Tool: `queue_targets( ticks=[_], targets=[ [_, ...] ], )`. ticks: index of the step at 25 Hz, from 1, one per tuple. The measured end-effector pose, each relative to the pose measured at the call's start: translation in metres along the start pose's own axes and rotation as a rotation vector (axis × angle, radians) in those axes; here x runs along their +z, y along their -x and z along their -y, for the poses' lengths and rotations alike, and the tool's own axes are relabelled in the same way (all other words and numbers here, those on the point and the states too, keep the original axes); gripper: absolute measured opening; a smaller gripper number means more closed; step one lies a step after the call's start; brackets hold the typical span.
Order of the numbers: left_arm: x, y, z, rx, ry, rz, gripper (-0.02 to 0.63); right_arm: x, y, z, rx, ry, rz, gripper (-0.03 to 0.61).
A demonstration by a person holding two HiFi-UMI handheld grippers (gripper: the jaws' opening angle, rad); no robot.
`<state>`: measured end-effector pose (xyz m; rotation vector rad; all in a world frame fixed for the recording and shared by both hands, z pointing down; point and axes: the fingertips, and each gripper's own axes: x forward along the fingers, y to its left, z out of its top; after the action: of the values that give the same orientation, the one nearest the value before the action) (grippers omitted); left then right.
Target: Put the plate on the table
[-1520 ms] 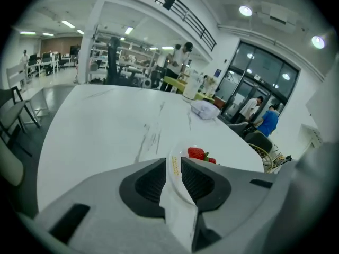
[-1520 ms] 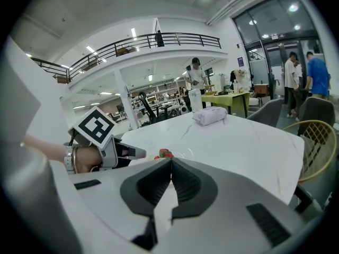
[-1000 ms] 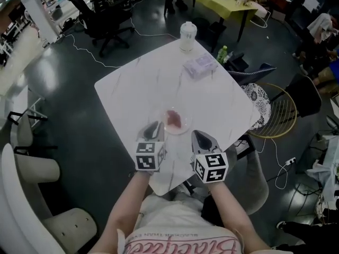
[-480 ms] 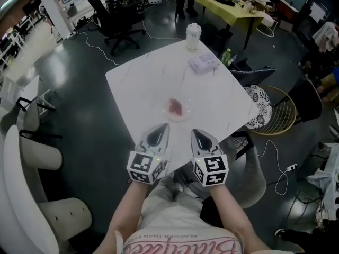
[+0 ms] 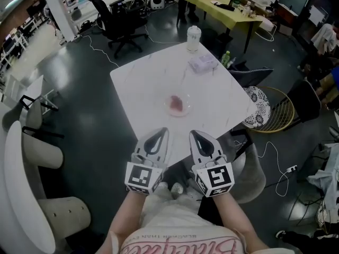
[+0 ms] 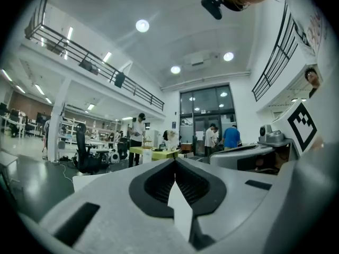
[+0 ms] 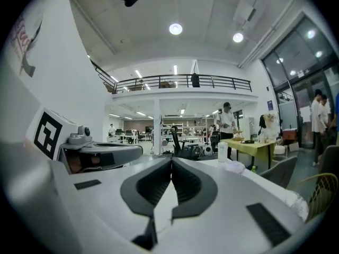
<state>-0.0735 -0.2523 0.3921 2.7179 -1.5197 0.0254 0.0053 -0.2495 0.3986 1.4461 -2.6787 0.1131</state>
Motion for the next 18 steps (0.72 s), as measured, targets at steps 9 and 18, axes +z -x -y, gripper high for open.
queue_targets(
  ticks=[9, 18],
  targets=[
    [0.040, 0.005, 0.008, -0.050, -0.032, 0.048, 0.005, 0.040, 0.014, -0.016, -0.028, 0.101, 0.064, 0.003],
    [0.052, 0.018, 0.014, -0.090, -0.027, 0.067, 0.005, 0.053, 0.029, -0.032, -0.058, 0.119, 0.101, 0.003]
  ],
)
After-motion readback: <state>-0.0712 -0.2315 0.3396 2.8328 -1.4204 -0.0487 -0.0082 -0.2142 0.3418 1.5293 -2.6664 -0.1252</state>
